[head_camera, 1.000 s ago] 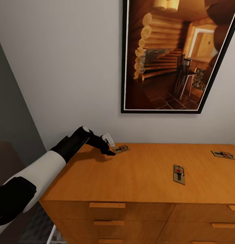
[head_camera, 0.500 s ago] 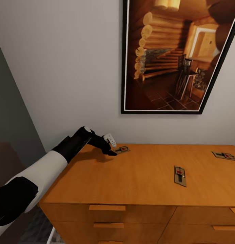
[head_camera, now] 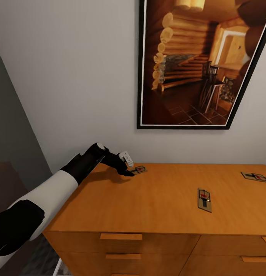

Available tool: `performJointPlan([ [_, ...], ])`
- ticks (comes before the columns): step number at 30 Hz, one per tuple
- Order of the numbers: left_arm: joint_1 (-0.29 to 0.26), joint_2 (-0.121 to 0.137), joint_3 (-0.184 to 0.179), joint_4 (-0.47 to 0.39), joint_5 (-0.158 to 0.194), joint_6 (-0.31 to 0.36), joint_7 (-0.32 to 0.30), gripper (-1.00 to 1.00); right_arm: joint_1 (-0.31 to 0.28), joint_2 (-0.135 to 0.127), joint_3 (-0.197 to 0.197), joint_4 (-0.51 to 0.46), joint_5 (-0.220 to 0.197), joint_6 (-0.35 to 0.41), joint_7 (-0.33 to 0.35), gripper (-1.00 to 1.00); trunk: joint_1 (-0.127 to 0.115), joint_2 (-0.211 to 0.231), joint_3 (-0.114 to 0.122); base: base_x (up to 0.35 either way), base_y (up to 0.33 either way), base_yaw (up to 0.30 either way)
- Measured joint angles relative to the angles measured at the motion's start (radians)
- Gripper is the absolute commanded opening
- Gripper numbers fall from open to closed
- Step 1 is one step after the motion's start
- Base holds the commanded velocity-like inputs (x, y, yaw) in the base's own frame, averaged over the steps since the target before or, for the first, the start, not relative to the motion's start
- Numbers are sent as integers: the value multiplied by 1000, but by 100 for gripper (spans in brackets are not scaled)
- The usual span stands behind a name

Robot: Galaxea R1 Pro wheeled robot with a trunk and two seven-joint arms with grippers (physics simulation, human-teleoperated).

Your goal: Take the four mousetraps from the cabinet in the bathroom and place them on the bathroom floor. Make sure all four end up on the same floor surface, and ensure that at least two of them are either under or directly next to the same bathroom sink.

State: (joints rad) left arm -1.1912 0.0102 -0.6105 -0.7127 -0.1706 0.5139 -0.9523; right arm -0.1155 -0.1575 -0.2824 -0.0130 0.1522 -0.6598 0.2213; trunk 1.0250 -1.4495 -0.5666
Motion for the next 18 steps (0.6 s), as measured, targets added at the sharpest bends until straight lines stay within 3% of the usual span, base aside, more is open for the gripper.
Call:
performJointPlan([
  [18, 0, 0, 0, 0, 0, 0, 0, 100, 0, 1, 0, 0, 0, 0, 0, -100, 0, 0, -14, 0, 0, 0],
])
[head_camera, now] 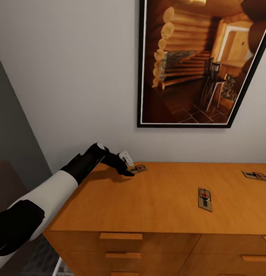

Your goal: Take the four mousetraps from the cabinet in the bathroom and place them on the bathroom floor. Make sure all four end up on the same floor surface, and ensure that at least two of them are either under or directly next to the same bathroom sink.

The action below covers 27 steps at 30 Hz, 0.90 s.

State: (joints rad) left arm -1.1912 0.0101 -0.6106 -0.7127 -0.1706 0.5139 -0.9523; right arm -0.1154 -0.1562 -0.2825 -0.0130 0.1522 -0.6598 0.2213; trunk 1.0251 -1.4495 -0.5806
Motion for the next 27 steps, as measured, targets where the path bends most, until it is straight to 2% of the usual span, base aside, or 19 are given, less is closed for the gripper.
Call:
performJointPlan([
  [21, 0, 0, 0, 0, 0, 0, 0, 100, 0, 7, 0, 0, 0, 0, -1, -100, 0, 0, -14, 0, 0, 0],
  [27, 0, -1, 0, 0, 0, 0, 0, 100, 0, 8, 0, 0, 0, 0, -2, -100, 0, 0, -14, 116, 0, 0],
])
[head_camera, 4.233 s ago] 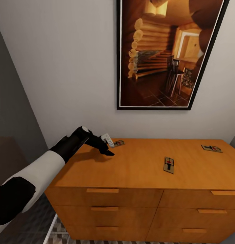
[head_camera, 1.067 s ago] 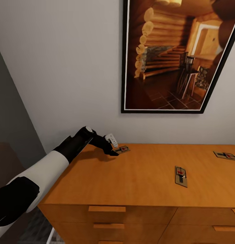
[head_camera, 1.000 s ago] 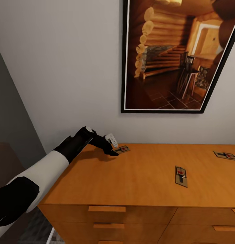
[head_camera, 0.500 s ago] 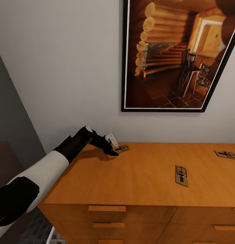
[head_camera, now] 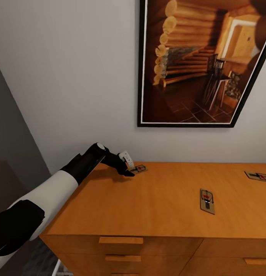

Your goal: Take the four mousetraps from the cabinet in the bathroom and place them on the bathroom floor. Make sure all four end up on the same floor surface, and ensure that at least two of them are either under or directly next to the same bathroom sink.

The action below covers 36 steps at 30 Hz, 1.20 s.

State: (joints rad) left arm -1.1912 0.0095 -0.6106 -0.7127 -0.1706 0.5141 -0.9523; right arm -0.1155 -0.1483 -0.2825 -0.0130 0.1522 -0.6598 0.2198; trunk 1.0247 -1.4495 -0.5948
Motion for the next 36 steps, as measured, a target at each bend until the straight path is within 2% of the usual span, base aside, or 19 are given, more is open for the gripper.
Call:
performJointPlan([
  [36, 7, -1, -2, 0, -1, 0, 0, 100, 0, 7, 0, 0, 0, 0, 0, -100, 0, 0, 0, 16, -9, 0],
])
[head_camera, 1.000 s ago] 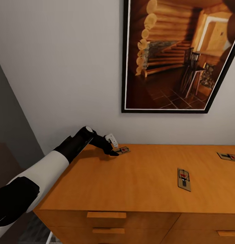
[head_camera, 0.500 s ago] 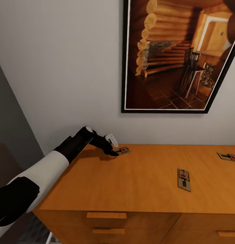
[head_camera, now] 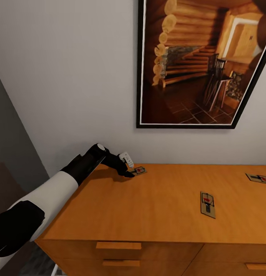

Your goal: Take the four mousetraps from the cabinet in the bathroom and place them on the bathroom floor. Make sure all four end up on the same floor surface, and ensure that at least two of them are either under or directly next to the same bathroom sink.

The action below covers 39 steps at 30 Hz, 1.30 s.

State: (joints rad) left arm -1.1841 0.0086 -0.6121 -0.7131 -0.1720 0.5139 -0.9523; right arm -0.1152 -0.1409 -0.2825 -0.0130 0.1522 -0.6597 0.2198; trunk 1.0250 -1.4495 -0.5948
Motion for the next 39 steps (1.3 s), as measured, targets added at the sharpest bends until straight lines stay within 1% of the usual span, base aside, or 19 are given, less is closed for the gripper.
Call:
performJointPlan([
  [5, 0, -2, -1, 0, 0, 0, 0, 100, 0, 0, 0, 0, 0, 0, 0, -100, 0, 0, 0, 0, 0, 0],
  [9, 0, -12, -5, -1, 3, 1, 2, 100, 0, 0, 0, 0, 0, 0, 0, -100, 0, 0, 0, 0, 0, 0],
  [14, 0, -15, -4, -2, 3, 1, 2, 100, 0, 0, 0, 0, 0, 0, 0, -100, 0, 0, 0, 0, 0, 0],
  [26, 0, -15, -4, 0, 3, 1, 3, 100, 0, 0, 0, 0, 0, 0, 0, -100, 0, 0, 0, 0, 0, 0],
  [39, 0, -14, -4, 31, 4, 1, 3, 100, 0, 0, 0, 0, 0, 0, 0, -100, 0, 0, 0, 0, 0, 0],
])
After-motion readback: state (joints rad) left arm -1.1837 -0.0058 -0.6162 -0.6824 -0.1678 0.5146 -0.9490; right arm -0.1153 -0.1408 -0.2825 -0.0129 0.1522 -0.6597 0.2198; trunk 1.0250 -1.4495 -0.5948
